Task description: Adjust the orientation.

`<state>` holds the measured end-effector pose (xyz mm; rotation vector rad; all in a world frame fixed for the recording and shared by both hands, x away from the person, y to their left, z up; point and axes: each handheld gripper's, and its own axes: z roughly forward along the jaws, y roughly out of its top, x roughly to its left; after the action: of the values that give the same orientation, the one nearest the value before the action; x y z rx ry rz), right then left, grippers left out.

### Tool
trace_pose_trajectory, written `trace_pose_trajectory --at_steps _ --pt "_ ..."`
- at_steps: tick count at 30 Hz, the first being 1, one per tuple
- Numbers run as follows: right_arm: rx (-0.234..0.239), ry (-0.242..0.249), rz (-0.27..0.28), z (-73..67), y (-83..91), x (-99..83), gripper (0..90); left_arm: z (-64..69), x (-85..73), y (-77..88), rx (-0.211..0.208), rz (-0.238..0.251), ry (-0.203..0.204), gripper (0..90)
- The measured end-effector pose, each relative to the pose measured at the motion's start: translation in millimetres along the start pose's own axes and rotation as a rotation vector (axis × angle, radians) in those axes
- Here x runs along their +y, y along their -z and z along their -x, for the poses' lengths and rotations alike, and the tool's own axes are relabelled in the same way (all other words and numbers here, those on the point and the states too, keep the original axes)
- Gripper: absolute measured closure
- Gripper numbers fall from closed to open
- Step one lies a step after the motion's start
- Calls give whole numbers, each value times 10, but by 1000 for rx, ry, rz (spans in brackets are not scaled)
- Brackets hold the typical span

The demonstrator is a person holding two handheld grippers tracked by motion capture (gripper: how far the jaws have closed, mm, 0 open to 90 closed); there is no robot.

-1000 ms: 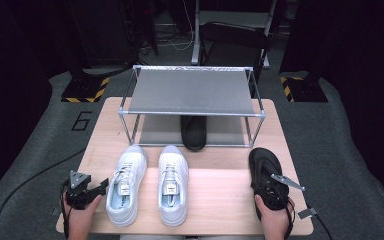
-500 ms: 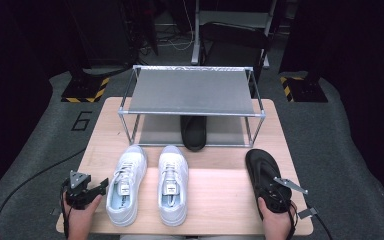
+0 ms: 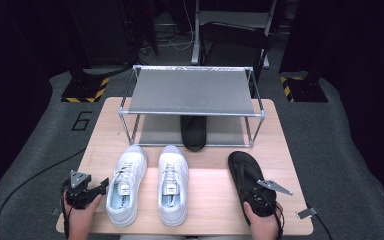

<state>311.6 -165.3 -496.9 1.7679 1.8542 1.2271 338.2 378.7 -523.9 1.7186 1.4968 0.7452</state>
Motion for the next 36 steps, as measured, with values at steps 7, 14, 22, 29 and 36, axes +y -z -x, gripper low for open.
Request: trace_pose_trajectory --at_steps 7,14,22,29,36 --pt "76 53 -26 -309 -197 -7 830 -12 3 2 1 -2 -9 295" --pt "121 70 -57 -455 -327 -10 799 -15 3 2 1 -3 -7 295" --pt "99 42 33 -234 -33 92 713 -16 1 0 1 -1 -6 295" --pt "35 -8 45 102 118 97 643 -1 2 -6 0 -1 -2 295" --pt "36 -44 -5 236 12 10 629 3 -4 -19 5 6 -2 295"
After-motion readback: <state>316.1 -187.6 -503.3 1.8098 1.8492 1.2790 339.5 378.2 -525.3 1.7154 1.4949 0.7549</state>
